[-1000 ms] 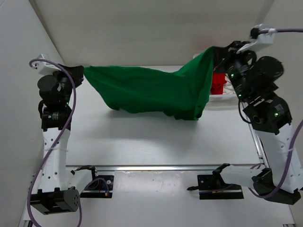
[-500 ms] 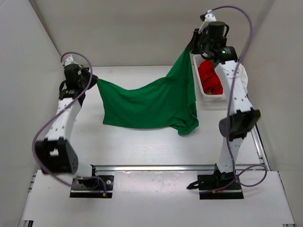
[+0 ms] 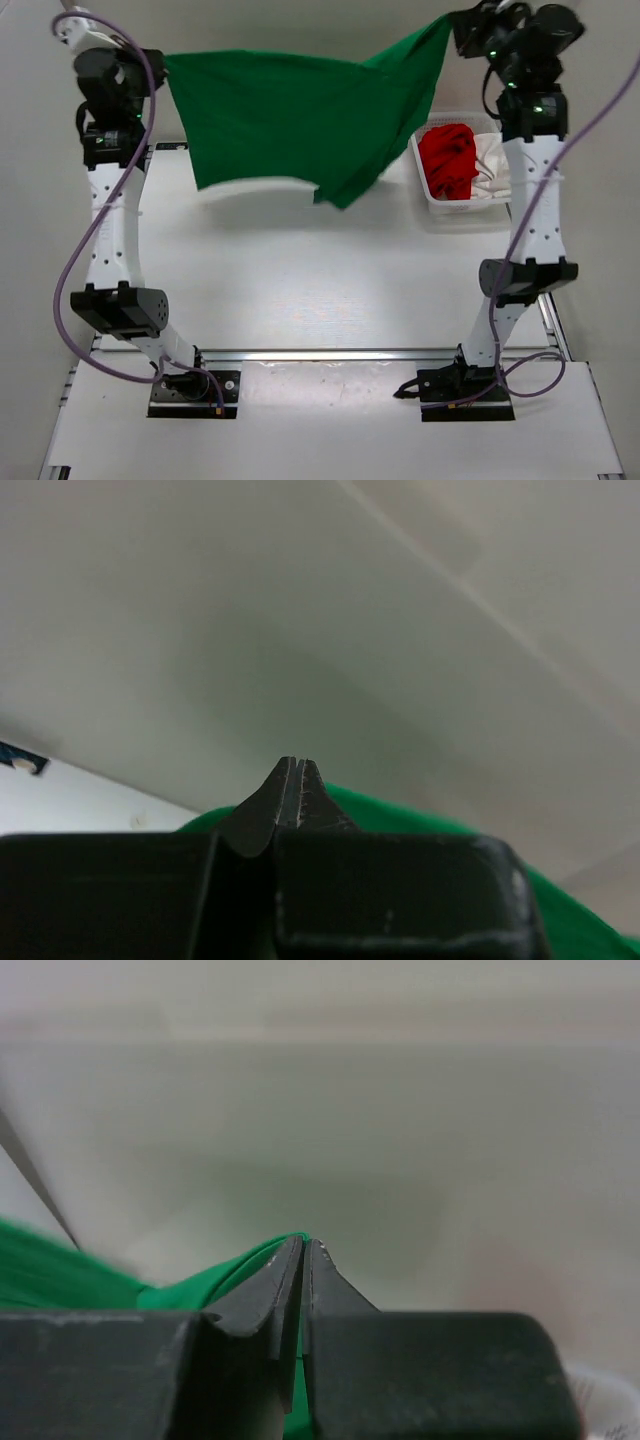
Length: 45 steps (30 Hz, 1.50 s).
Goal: Fold and stack the t-shirts
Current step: Flatten out the tshirt, then grap the side of the flattened tshirt closest away from the robot with both arms
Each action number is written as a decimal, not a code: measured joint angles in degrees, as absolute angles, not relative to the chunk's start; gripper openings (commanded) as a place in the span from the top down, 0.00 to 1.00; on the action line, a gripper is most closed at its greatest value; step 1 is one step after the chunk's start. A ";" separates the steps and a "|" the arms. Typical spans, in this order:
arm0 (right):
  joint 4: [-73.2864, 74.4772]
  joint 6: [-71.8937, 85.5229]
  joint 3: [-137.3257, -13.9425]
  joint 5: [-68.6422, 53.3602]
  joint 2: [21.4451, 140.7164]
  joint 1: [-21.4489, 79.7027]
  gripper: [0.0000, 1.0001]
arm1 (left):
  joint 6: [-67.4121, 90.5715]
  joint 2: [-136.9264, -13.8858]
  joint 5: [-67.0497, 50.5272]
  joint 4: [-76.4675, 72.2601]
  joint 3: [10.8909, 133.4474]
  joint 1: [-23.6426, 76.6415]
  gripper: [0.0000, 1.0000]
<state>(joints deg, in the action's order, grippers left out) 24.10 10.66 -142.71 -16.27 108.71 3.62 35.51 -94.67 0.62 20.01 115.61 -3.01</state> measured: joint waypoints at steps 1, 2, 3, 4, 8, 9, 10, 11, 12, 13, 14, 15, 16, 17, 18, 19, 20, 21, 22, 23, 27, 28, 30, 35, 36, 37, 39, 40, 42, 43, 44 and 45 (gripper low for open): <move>23.11 10.70 -143.13 -16.99 106.94 3.20 1.00 | 35.40 -93.71 0.89 19.42 116.14 -3.90 1.00; 22.52 10.52 -143.31 -17.45 105.01 3.03 1.00 | 35.07 -92.62 1.34 18.90 116.20 -4.86 1.00; 22.33 10.33 -143.22 -17.50 103.57 2.96 1.00 | 34.63 -91.68 2.04 18.52 115.87 -5.61 1.00; 21.67 9.78 -142.02 -17.37 101.69 3.09 1.00 | 33.95 -90.54 3.36 17.69 114.69 -6.04 1.00; 16.80 5.61 -120.73 -13.63 89.84 8.05 1.00 | 31.44 -83.44 6.55 11.22 99.59 -4.89 0.99; 14.83 4.80 -112.97 -12.21 86.59 9.58 1.00 | 30.92 -80.86 7.38 8.91 93.34 -4.47 0.95; 14.68 3.46 -84.49 -8.93 79.05 14.41 1.00 | 29.30 -72.99 9.50 6.07 71.37 -3.36 0.77; 12.43 4.23 -79.55 -7.73 79.07 14.79 1.00 | 29.39 -72.31 9.17 2.94 67.20 -3.42 0.70; 5.93 5.15 -70.19 -5.82 76.51 15.33 1.00 | 29.89 -69.28 8.93 -2.83 59.61 -3.88 0.65; 6.44 6.44 -60.73 -4.23 72.73 15.84 1.00 | 30.89 -64.75 8.71 -4.05 51.27 -4.89 0.62; 7.84 7.99 -51.94 -2.94 69.17 16.62 1.00 | 31.99 -60.73 8.58 -3.16 43.68 -6.11 0.61; 10.37 9.61 -44.99 -1.96 66.65 17.63 1.00 | 33.17 -57.95 8.27 -1.87 37.45 -7.70 0.59; 12.69 11.00 -40.84 -1.19 65.41 18.24 0.96 | 34.17 -57.01 7.66 -0.78 33.61 -9.32 0.58; 14.41 12.88 -37.19 -0.71 64.38 19.09 0.92 | 35.24 -56.71 6.81 0.12 30.61 -11.05 0.54; 15.14 14.52 -34.81 -0.38 63.22 19.57 0.87 | 36.16 -56.31 6.31 0.91 28.34 -12.51 0.50; 15.55 16.53 -32.45 0.10 61.21 19.81 0.78 | 36.91 -55.53 5.93 1.76 26.59 -13.54 0.48; 15.97 18.41 -30.76 0.38 58.81 19.81 0.74 | 37.56 -54.17 5.87 2.98 25.21 -14.35 0.48; 16.05 20.12 -29.28 0.58 56.01 19.81 0.71 | 38.19 -52.45 6.11 4.27 24.21 -14.63 0.48; 16.05 21.63 -28.29 0.64 53.54 19.66 0.69 | 38.52 -50.78 6.22 5.26 23.75 -14.52 0.48; 16.10 22.92 -27.66 0.58 51.40 19.29 0.68 | 38.85 -49.67 6.11 5.69 23.66 -14.37 0.48; 16.38 26.35 -27.53 -0.23 47.16 16.99 0.64 | 39.48 -48.01 5.06 4.69 23.31 -13.65 0.49; 16.53 26.87 -27.57 -0.69 46.87 16.58 0.65 | 39.51 -48.27 5.15 4.67 23.00 -13.21 0.47; 17.10 27.83 -27.59 -1.54 46.61 16.16 0.66 | 39.44 -49.76 5.91 5.04 22.85 -11.14 0.45; 17.02 30.13 -27.38 -2.37 47.57 20.91 0.68 | 40.36 -60.95 6.39 4.19 23.09 -6.55 0.34; 16.80 30.57 -27.38 -2.39 48.10 22.41 0.68 | 40.88 -63.55 6.52 4.16 23.29 -5.93 0.34; 16.71 31.03 -27.38 -2.39 48.77 24.05 0.68 | 41.23 -65.76 6.79 4.23 23.70 -5.45 0.38; 16.69 31.75 -27.38 -2.26 49.91 27.07 0.69 | 42.46 -70.59 7.16 4.16 25.61 -4.51 0.44; 16.69 31.99 -27.38 -2.13 50.24 28.18 0.68 | 43.00 -72.58 7.11 3.86 26.63 -4.25 0.45; 16.64 32.36 -27.38 -2.02 50.72 29.87 0.69 | 44.80 -76.36 6.87 2.28 28.45 -4.16 0.47; 16.60 32.49 -27.38 -2.24 50.87 30.15 0.69 | 45.71 -77.54 6.90 1.19 28.97 -4.27 0.47; 16.43 32.69 -27.38 -2.33 50.96 30.15 0.69 | 46.65 -78.37 6.87 0.10 29.10 -4.40 0.47; 16.23 32.86 -27.38 -2.37 51.05 29.95 0.69 | 47.57 -78.83 6.85 -0.89 29.15 -4.54 0.47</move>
<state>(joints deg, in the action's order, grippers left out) 16.23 32.86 -27.38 -2.37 51.05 29.95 47.57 -78.83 6.85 -0.89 29.15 -4.54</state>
